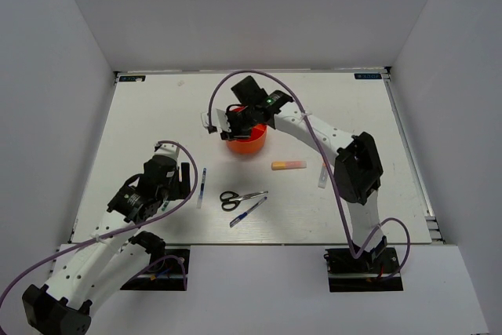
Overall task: Sort the stationery into containers
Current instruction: Place the stationery in the storage box.
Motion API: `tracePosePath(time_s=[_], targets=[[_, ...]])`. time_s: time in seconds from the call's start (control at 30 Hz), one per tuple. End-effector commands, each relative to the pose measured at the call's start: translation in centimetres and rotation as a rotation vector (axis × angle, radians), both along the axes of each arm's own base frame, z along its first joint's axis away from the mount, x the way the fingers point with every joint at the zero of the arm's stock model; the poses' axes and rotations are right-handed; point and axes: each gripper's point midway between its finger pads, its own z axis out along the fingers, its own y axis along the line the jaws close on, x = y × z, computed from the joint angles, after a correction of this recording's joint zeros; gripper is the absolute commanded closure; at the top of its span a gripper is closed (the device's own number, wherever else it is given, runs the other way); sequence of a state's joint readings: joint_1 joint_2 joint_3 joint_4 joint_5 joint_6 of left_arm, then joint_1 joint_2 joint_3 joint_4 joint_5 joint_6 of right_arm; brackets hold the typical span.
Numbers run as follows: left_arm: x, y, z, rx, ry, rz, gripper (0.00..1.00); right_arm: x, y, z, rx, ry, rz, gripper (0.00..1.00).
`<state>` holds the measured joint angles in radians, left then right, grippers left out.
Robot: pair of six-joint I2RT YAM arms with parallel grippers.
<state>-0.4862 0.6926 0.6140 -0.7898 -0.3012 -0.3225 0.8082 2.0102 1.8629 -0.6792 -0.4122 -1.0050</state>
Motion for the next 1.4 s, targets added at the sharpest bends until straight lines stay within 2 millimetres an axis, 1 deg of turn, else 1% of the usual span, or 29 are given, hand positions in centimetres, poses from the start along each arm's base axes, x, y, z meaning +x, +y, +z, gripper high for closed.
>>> tracePosePath(time_s=[0.0,0.03,0.1,0.13,0.17,0.3,0.37,0.5,0.6,0.63,0.67,0.7,0.73,0.77,0.8,0.83,0.93,1.03,1.07,1.13,1.17,1.2,1.23,1.37], targets=[[0.0,0.4,0.0,0.012,-0.002,0.014,0.17,1.8,0.9,1.5,0.015,-0.172,0.124,1.00],[0.0,0.4,-0.1,0.015,0.000,0.012,0.17,2.0,1.1,0.9,0.007,-0.186,0.143,1.00],[-0.1,0.4,-0.1,0.014,0.006,0.011,0.17,2.7,1.4,0.7,0.001,-0.214,0.143,1.00],[0.0,0.4,0.0,0.015,0.002,0.013,0.17,2.9,1.5,0.2,-0.008,-0.227,0.152,1.00],[-0.1,0.4,0.0,0.011,0.001,0.014,0.17,3.7,1.5,0.4,-0.007,-0.253,0.138,1.00],[-0.1,0.3,0.0,0.010,0.003,0.005,0.17,4.7,1.6,-0.5,-0.026,-0.312,0.140,1.00],[-0.1,0.2,-0.1,0.008,0.006,0.004,0.17,4.9,1.6,-0.9,-0.034,-0.320,0.137,1.00],[-0.1,0.1,0.0,0.005,0.006,0.000,0.17,5.7,1.4,-1.2,-0.043,-0.346,0.117,1.00],[-0.1,0.1,-0.1,0.005,0.008,-0.001,0.17,5.8,1.4,-1.7,-0.058,-0.355,0.118,1.00],[-0.1,0.1,0.0,0.004,0.005,-0.002,0.17,5.7,1.2,-1.9,-0.065,-0.354,0.119,0.99],[-0.1,0.0,-0.1,0.003,0.007,-0.006,0.17,5.7,0.9,-2.3,-0.079,-0.350,0.117,0.95],[-0.1,0.0,0.0,0.002,0.005,-0.005,0.17,5.6,0.8,-2.5,-0.087,-0.355,0.126,0.91],[-0.1,0.1,0.0,0.001,0.006,-0.004,0.17,5.8,0.6,-2.7,-0.092,-0.354,0.122,0.83],[-0.2,0.1,-0.1,0.004,0.010,-0.003,0.17,5.7,0.5,-2.8,-0.099,-0.356,0.119,0.81],[-0.1,0.1,-0.1,0.003,0.007,-0.005,0.17,5.6,0.5,-3.4,-0.109,-0.350,0.126,0.79],[-0.1,0.1,-0.1,0.005,0.009,-0.002,0.17,5.7,0.3,-3.2,-0.110,-0.354,0.123,0.77],[-0.1,0.1,-0.1,0.005,0.008,-0.002,0.17,6.0,0.1,-3.5,-0.117,-0.357,0.111,0.75],[-0.1,0.2,-0.1,0.007,0.010,0.001,0.17,5.9,0.2,-3.4,-0.118,-0.363,0.112,0.67],[-0.1,0.2,-0.2,0.006,0.009,-0.001,0.17,6.0,0.0,-3.5,-0.118,-0.358,0.106,0.62],[-0.1,0.1,-0.2,0.009,0.013,-0.002,0.17,5.8,0.0,-3.2,-0.114,-0.358,0.103,0.57],[-0.1,0.1,-0.2,0.009,0.014,-0.002,0.17,5.7,-0.1,-2.9,-0.112,-0.361,0.105,0.53],[-0.1,0.1,-0.1,0.009,0.011,-0.003,0.17,5.7,0.0,-3.0,-0.112,-0.358,0.103,0.52],[-0.1,0.1,-0.3,0.009,0.014,0.000,0.17,5.8,-0.2,-2.9,-0.111,-0.358,0.101,0.49],[-0.1,0.2,-0.3,0.014,0.016,0.001,0.17,5.8,-0.1,-2.3,-0.103,-0.366,0.095,0.45]])
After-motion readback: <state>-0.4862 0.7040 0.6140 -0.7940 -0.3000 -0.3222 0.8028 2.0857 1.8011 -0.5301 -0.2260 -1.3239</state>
